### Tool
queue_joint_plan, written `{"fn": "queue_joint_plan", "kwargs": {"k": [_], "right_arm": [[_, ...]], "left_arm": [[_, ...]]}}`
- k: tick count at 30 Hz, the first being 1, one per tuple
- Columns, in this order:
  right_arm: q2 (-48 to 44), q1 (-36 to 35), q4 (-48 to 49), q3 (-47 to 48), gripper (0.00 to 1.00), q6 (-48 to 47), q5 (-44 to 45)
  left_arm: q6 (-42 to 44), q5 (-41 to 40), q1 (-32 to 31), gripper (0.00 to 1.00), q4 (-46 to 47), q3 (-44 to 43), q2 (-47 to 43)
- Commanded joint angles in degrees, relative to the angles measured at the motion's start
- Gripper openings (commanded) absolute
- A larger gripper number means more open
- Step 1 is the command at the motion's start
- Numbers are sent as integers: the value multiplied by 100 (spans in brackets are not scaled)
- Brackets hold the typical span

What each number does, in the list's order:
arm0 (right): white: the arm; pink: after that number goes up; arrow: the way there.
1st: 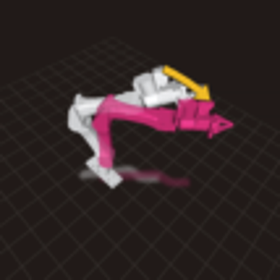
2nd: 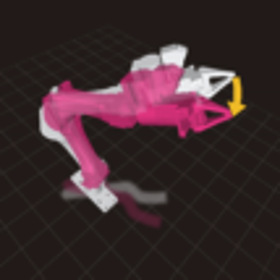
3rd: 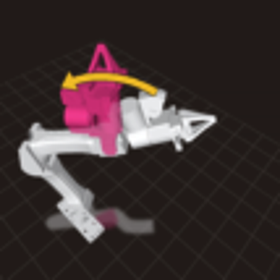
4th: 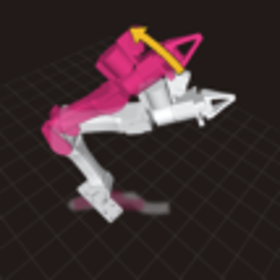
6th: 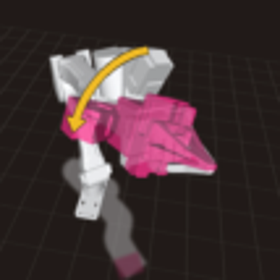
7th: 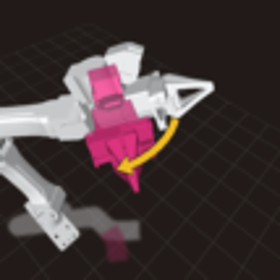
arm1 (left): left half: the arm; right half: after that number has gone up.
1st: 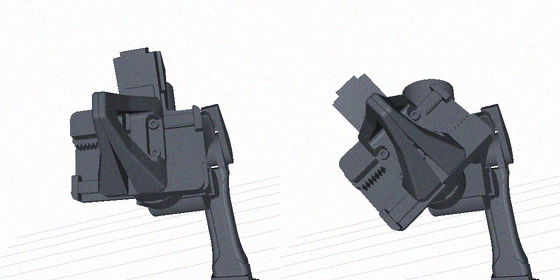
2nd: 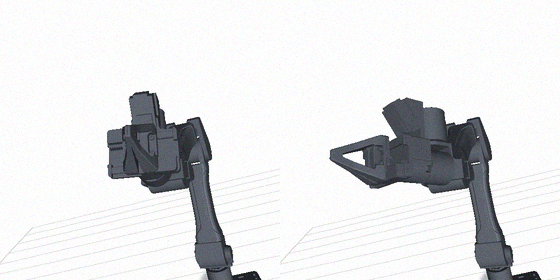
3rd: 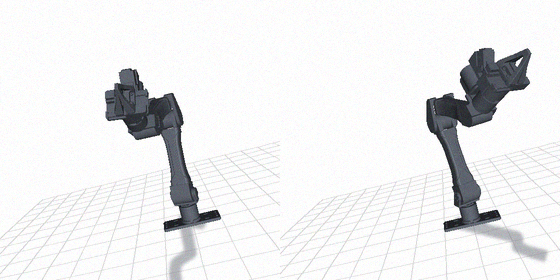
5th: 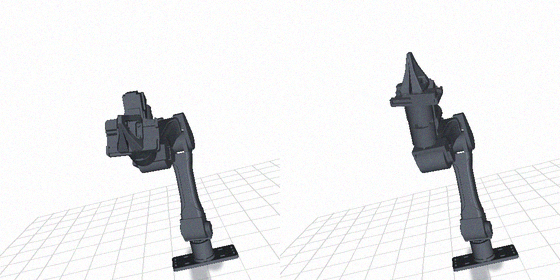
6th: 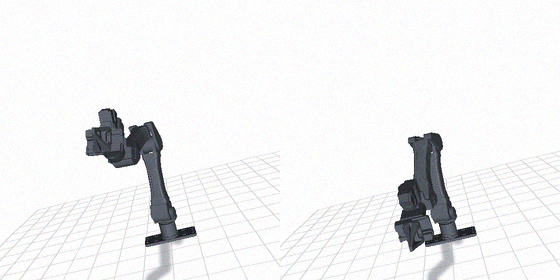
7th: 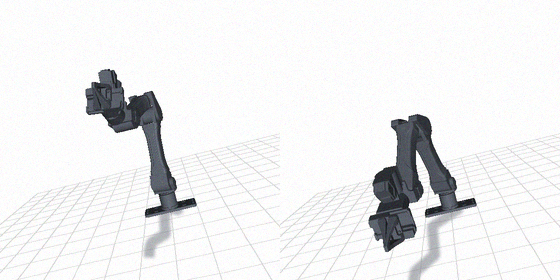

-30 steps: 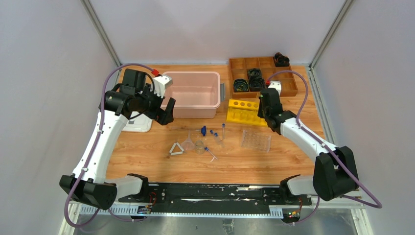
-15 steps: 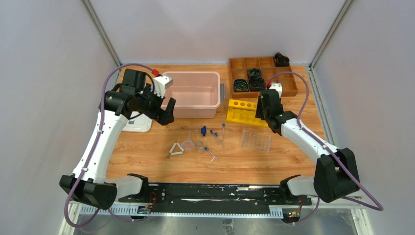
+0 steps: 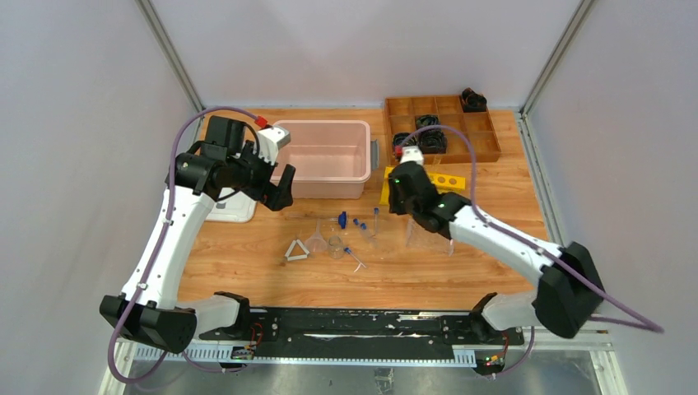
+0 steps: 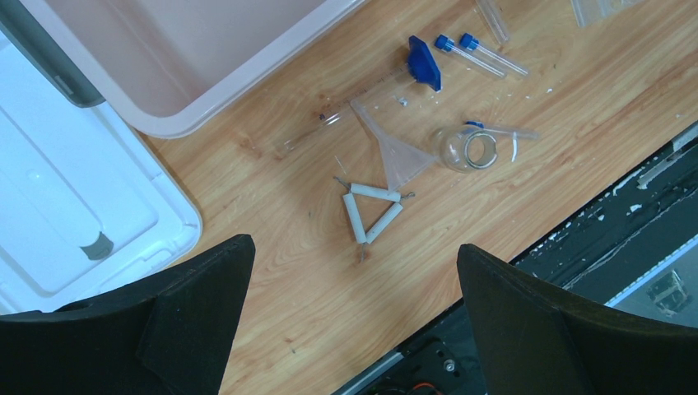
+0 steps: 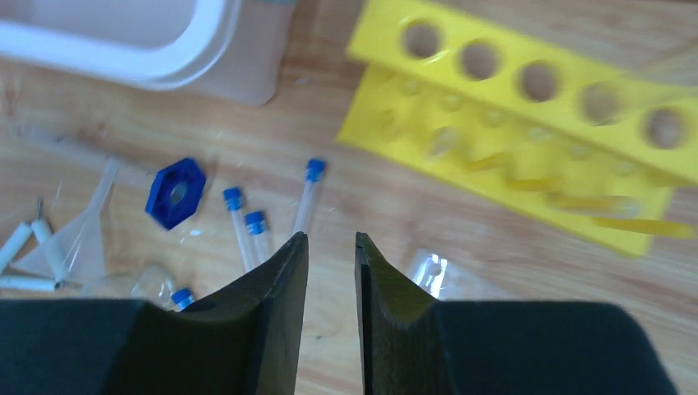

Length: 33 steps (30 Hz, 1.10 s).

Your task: Organize the chemistry lab equipment

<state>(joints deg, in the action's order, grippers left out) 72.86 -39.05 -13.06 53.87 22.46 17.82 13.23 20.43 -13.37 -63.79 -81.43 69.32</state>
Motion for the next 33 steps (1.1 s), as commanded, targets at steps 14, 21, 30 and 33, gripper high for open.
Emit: {"fn": "queue_joint_plan", "kwargs": {"k": [14,21,30,33], "right_arm": [[2395,-780,19,880,35,830,485],[2875,-753,-25,1110,53,965,610],[3192,-755,48,985,33,1420,621],[3153,-753,96,780,35,1705,657]], "left_arm": [[-4,102,-26,100,-28,-3,-364],[-5,102,-25,100,-28,-75,-383],[-1,96,-26,100,-36,-174,-415],[22,101,-26,100,-28,-196,-439]]}}
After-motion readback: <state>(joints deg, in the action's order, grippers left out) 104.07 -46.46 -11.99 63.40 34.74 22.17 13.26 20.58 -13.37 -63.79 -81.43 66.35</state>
